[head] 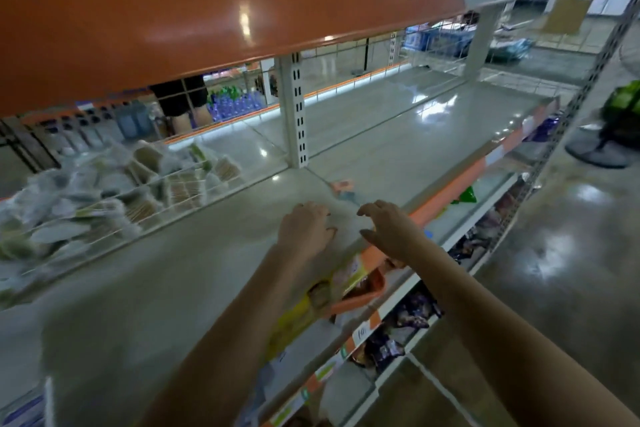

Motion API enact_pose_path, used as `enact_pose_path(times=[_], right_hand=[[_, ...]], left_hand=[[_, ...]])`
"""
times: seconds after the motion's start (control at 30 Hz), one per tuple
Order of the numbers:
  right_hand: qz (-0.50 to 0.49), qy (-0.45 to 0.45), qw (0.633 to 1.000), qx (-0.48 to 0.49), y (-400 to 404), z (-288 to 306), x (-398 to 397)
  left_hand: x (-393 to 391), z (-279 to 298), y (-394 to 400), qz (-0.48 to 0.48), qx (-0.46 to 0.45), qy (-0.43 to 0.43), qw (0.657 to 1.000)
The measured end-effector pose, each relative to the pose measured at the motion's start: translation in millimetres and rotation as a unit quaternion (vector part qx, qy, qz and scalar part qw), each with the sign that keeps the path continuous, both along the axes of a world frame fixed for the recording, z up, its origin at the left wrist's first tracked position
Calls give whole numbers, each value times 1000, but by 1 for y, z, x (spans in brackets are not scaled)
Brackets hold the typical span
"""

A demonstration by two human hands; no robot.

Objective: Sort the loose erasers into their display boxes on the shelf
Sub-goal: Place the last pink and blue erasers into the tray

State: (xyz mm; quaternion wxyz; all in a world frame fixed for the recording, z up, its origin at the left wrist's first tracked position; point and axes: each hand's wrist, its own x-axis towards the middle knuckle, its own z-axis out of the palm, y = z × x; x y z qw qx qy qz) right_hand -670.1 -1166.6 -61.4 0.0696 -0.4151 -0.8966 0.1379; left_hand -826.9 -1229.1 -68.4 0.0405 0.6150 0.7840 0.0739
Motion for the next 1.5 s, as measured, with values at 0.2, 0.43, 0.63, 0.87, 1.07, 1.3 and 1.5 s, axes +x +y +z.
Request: enact_pose_path(times=[0.2, 0.43, 0.63, 0.87, 1.07, 1.3, 1.5], right_hand=[[7, 18, 1000, 9, 68, -8, -21], [53, -20, 998, -5, 114, -23, -32], [114, 26, 993, -20, 142, -34, -29], [199, 127, 969, -79, 178, -31, -12], [232, 205, 937, -164, 204, -25, 11], [257, 219, 908, -247, 219, -22, 35], [282, 233, 876, -314, 224, -21, 46]], left_hand=[[-16, -5, 78, 14, 13, -2, 1000], [-27, -23, 124, 10, 39, -34, 999], [-26, -34, 130, 40, 90, -93, 991], [-9, -33, 128, 104, 106, -98, 984], [23, -22, 118, 183, 150, -159, 958], [68, -7, 110, 280, 230, -308, 880], [97, -8, 107, 317, 265, -403, 817]])
